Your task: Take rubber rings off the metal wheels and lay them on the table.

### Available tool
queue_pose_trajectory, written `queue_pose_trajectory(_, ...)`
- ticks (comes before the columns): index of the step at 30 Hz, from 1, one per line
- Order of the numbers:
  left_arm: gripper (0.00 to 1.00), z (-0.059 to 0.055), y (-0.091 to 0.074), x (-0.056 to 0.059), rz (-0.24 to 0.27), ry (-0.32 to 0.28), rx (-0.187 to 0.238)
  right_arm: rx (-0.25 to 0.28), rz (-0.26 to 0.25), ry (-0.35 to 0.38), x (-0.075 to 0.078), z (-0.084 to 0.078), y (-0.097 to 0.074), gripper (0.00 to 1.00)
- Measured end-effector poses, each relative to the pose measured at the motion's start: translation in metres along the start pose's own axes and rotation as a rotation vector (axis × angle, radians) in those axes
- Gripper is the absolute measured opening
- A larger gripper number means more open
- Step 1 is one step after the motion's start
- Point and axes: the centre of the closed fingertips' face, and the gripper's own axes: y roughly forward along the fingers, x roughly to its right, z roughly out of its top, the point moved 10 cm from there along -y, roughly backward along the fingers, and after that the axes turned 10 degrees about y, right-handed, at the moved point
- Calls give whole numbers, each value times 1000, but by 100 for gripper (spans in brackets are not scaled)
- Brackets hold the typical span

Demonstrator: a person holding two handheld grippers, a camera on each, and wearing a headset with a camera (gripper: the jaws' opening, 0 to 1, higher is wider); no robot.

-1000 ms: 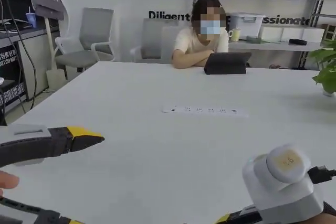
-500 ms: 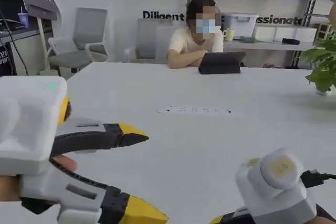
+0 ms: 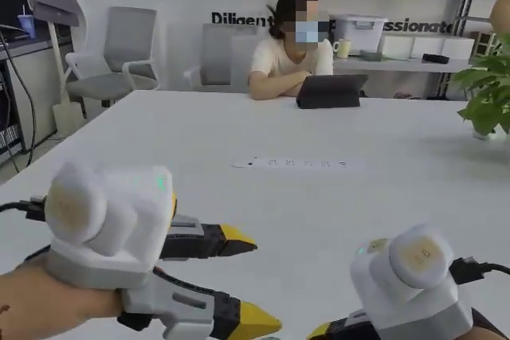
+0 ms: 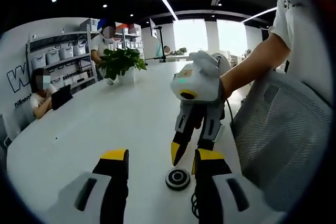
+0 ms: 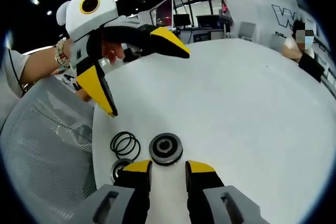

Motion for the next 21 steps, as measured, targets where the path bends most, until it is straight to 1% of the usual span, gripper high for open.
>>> queue_pose_trajectory(3, 43, -11, 8, 6, 12, -42, 5, 10, 2, 3, 0, 1, 0, 23)
queue_pose_trajectory(4, 41, -13, 9, 7, 11, -45, 2, 15, 5, 3, -1, 1, 1, 23)
queue_pose_trajectory(5, 39, -15, 10, 9, 11, -41, -3, 16, 6, 3, -1, 1, 1, 23)
queue_pose_trajectory(6, 37, -18, 11, 12, 6, -30, -19, 17, 9, 4, -1, 1, 1, 23)
queue_pose_trajectory(8, 33, -22, 13, 15, -2, -21, -37, 16, 10, 2, -1, 1, 2, 23)
queue_pose_trajectory(12, 31, -28, 17, 19, -15, -32, -50, 7, 13, -6, -2, -1, 4, 23)
queue_pose_trajectory(16, 23, -36, 22, 21, -26, -18, -84, 5, 13, -12, -3, -1, 4, 22)
queue_pose_trajectory(19, 19, -40, 24, 23, -28, -25, -96, 5, 12, -15, -3, 0, 5, 22)
queue_pose_trajectory(21, 18, -42, 25, 26, -38, -24, -104, 4, 13, -16, -3, -1, 5, 22)
